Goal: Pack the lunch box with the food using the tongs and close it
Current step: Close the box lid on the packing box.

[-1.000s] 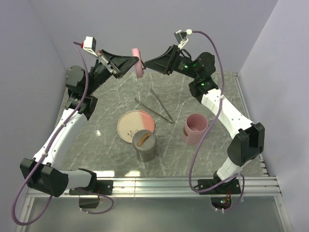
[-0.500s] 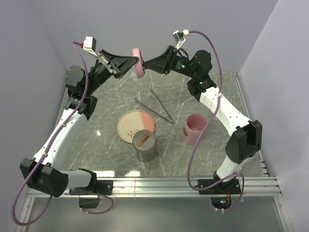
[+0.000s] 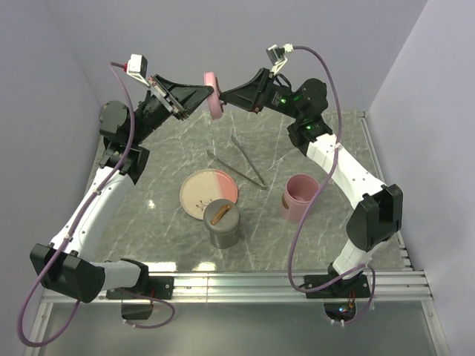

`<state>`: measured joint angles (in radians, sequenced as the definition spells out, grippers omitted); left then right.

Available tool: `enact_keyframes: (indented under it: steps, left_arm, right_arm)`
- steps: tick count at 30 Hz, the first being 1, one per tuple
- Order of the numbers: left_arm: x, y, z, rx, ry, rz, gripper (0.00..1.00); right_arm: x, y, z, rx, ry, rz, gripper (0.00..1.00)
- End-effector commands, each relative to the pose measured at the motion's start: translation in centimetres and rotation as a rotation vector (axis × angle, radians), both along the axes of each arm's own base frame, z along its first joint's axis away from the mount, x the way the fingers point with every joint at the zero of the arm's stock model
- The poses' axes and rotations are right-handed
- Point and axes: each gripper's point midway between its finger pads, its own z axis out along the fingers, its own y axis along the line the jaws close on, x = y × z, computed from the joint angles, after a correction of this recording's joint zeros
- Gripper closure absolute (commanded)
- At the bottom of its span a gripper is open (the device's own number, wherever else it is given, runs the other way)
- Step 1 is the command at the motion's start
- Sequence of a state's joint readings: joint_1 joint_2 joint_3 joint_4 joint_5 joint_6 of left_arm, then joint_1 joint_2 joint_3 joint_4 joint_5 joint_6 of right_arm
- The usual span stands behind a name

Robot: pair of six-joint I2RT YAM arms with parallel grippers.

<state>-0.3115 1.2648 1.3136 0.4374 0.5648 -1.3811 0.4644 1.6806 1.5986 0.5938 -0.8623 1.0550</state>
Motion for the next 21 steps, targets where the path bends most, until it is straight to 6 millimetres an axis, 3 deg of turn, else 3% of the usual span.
enact_keyframes:
  steps: [1, 7, 9, 10, 17, 21]
  left_arm:
    - [-2.4, 0.6, 3.4, -0.035, -0.105, -0.014, 1.00]
    - [-2.7, 0.6, 3.4, -0.036, -0.107, -0.018, 1.00]
    - [-2.7, 0.6, 3.3, -0.038, -0.102, -0.018, 1.00]
    - [-2.6, 0.6, 3.3, -0.038, -0.100, -0.018, 1.00]
    - [-2.3, 0.6, 2.3, -0.023, -0.084, -0.001, 0.99]
    - [-2.2, 0.7, 1.2, 0.006, -0.066, 0.015, 0.68]
  right_arm:
    - [-1.7, -0.2, 2.3, 0.032, -0.063, 0.018, 0.64]
    - [-2.0, 0.0, 2.2, 0.031, -0.056, 0.030, 0.67]
    - [-2.2, 0.1, 2.2, 0.026, -0.065, 0.030, 0.83]
    - [-2.3, 0.1, 2.4, 0.023, -0.073, 0.030, 0.99]
    - [-2.5, -0.2, 2.4, -0.018, -0.108, 0.000, 1.00]
    - [-2.4, -0.9, 2.2, -0.054, -0.123, -0.032, 1.00]
